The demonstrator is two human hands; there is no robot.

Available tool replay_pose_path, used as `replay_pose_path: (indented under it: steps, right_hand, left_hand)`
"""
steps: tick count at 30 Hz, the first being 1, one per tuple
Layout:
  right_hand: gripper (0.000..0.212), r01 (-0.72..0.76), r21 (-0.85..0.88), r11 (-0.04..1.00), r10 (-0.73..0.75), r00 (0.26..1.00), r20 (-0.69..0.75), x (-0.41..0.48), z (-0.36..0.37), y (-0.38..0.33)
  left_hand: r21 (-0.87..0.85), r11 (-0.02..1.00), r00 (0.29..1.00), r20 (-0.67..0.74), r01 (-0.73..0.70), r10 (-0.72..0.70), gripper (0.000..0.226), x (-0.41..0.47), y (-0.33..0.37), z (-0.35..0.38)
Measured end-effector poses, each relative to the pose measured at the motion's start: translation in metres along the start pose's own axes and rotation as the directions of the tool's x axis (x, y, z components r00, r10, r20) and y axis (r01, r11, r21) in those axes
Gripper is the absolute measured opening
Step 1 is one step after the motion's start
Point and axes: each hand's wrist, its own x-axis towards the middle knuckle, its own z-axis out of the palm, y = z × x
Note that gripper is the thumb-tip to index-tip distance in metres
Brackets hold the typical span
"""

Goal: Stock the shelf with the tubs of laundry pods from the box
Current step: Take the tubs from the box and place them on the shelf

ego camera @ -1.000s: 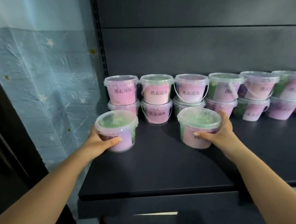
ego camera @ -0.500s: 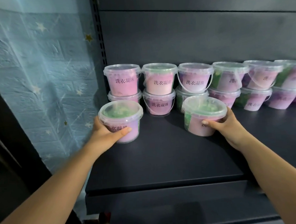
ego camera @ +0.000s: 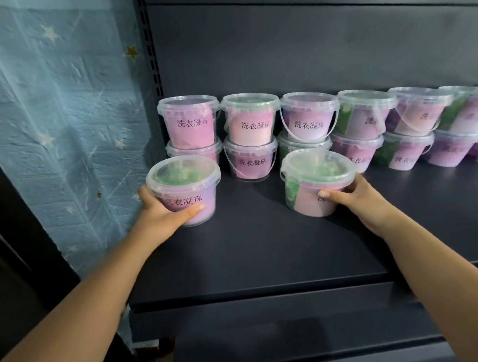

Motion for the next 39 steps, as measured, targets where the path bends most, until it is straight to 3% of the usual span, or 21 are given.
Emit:
replay_pose_path:
  steps: [4, 8, 14, 19, 27, 32, 35, 39]
  right_hand:
    - [0.068, 0.01, -0.036, 0.999, -0.004, 0.988, 0.157, 0.005, 0.022, -0.011]
    - [0.074, 0.025, -0.031, 0.999, -0.015, 0.958, 0.287, 0.021, 0.058, -0.019]
    - [0.097, -0.004, -0.035, 0.999, 0.009, 0.988, 0.152, 0.027, 0.069, -0.007]
    - [0.086, 0.031, -0.062, 0.998, -0.026, 0.997, 0.077, 0.027, 0.075, -0.008]
    - [0.094, 0.0, -0.077, 0.997, 0.003, 0.999, 0.043, 0.025, 0.079, -0.01]
    - [0.083, -0.006, -0.106, 0.994, 0.011, 0.999, 0.041, 0.022, 0.081, -0.008]
    - [0.086, -0.016, -0.217, 0.976, 0.038, 0.995, 0.095, 0.013, 0.076, -0.011]
    - [0.083, -0.023, -0.394, 0.919, 0.05, 0.997, 0.059, -0.018, 0.056, -0.015]
  left_hand:
    - [-0.021, 1.0, 1.0, 0.004, -0.007, 0.007, 0.1, 0.002, -0.001, 0.002]
    - [-0.097, 0.995, 0.999, 0.051, -0.012, 0.017, 0.111, 0.003, -0.005, -0.004]
    - [-0.128, 0.992, 0.998, 0.065, 0.019, -0.011, 0.126, 0.003, -0.021, -0.009]
    - [-0.127, 0.992, 0.997, 0.078, 0.0, 0.01, 0.117, 0.007, -0.024, -0.007]
    - [-0.209, 0.977, 0.992, 0.1, -0.051, 0.073, 0.115, 0.01, -0.023, -0.003]
    - [-0.108, 0.994, 0.993, 0.114, -0.013, 0.026, 0.118, 0.005, -0.018, -0.007]
    - [0.034, 0.998, 0.988, 0.144, 0.046, -0.051, 0.12, -0.014, -0.01, -0.013]
    - [0.288, 0.957, 0.998, 0.042, 0.026, -0.04, 0.066, -0.072, 0.018, -0.022]
